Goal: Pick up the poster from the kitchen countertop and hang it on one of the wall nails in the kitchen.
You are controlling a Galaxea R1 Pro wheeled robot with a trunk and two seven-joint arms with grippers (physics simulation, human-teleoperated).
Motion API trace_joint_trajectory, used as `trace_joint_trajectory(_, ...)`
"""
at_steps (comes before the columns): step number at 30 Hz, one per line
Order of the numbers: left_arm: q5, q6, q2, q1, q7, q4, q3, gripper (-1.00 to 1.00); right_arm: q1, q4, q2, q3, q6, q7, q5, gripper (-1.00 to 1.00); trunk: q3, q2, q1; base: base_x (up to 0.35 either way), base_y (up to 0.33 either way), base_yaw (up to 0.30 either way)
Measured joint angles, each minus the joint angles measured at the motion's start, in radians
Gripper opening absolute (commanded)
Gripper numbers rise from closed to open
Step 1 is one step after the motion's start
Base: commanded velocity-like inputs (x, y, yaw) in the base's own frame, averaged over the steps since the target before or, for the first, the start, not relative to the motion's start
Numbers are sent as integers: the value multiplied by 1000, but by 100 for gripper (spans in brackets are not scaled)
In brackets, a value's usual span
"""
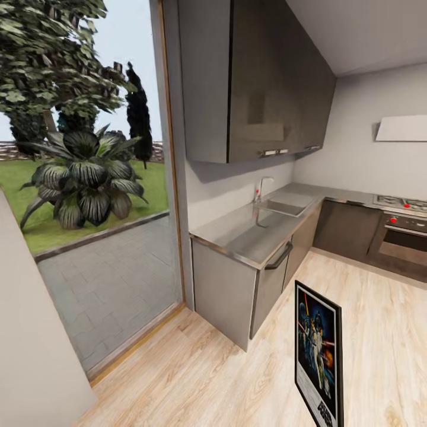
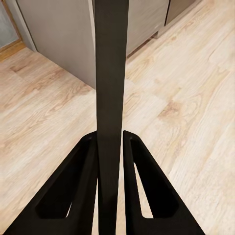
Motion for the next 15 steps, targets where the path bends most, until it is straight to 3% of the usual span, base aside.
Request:
trace_joint_trajectory(4, 0, 1, 0, 0, 0, 0, 0, 100, 0, 0, 0, 0, 0, 0, 0, -100, 12, 28, -15, 0, 0, 0)
trace_joint_trajectory(15, 0, 1, 0, 0, 0, 0, 0, 100, 0, 0, 0, 0, 0, -1, 0, -100, 12, 28, -15, 0, 0, 0)
